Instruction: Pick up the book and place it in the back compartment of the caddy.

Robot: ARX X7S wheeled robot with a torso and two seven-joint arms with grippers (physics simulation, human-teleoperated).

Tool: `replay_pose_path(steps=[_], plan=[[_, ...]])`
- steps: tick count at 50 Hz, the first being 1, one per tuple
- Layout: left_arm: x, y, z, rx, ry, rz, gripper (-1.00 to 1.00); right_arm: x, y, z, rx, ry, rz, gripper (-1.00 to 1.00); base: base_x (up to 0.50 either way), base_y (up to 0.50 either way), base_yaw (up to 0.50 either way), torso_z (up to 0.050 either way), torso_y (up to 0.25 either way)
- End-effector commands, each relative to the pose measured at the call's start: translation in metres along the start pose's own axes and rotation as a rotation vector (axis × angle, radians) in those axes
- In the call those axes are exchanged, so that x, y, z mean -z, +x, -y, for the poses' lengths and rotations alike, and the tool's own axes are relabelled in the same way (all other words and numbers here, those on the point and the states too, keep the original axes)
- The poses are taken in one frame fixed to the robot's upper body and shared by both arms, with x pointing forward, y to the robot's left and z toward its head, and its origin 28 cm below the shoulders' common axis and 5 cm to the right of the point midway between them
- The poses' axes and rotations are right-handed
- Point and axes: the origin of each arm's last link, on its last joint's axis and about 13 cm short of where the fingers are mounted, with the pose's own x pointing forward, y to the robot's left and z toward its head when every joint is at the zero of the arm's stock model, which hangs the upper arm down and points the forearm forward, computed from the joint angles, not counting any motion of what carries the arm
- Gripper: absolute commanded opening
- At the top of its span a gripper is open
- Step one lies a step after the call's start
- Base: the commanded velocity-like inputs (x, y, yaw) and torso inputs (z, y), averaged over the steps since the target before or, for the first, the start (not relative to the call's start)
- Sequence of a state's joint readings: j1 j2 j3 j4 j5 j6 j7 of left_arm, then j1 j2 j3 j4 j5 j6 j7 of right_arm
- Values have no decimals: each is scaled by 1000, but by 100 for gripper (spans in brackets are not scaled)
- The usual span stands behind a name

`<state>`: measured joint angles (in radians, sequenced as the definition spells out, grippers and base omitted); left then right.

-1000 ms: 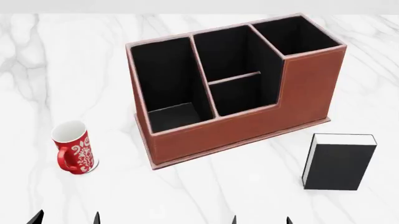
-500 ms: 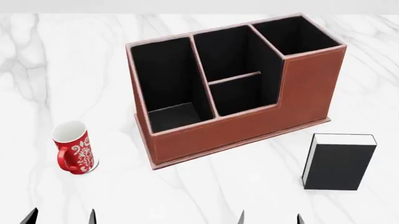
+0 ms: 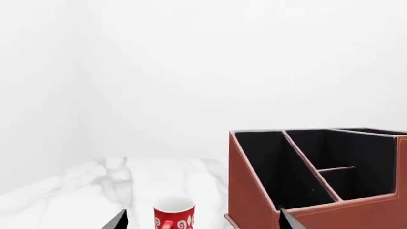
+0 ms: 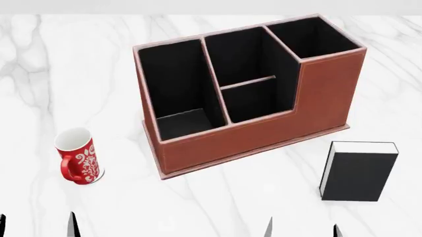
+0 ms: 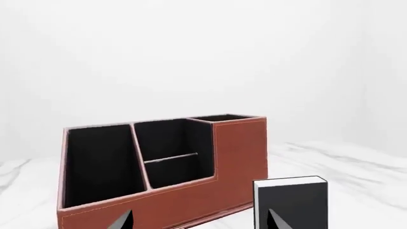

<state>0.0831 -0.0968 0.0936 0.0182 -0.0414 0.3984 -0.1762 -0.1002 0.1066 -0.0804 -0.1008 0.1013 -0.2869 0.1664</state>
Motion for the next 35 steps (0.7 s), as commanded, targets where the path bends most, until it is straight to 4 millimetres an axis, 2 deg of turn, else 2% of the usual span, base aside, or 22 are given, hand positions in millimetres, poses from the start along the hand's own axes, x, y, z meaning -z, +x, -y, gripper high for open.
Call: replay_pose_path(steps=[1,16,35], plan=[[-9,-7,-3,-27,-19,120,100,-11,-6,3,22,16,77,100,0,0,0,0,0],[-18,-17,-3,-34,-2,235,100,-24,-21,5,71,34,225,100,0,0,0,0,0],[-23,-22,-3,-36,-4,289,100,-27,-26,5,69,29,264,100,0,0,0,0,0]])
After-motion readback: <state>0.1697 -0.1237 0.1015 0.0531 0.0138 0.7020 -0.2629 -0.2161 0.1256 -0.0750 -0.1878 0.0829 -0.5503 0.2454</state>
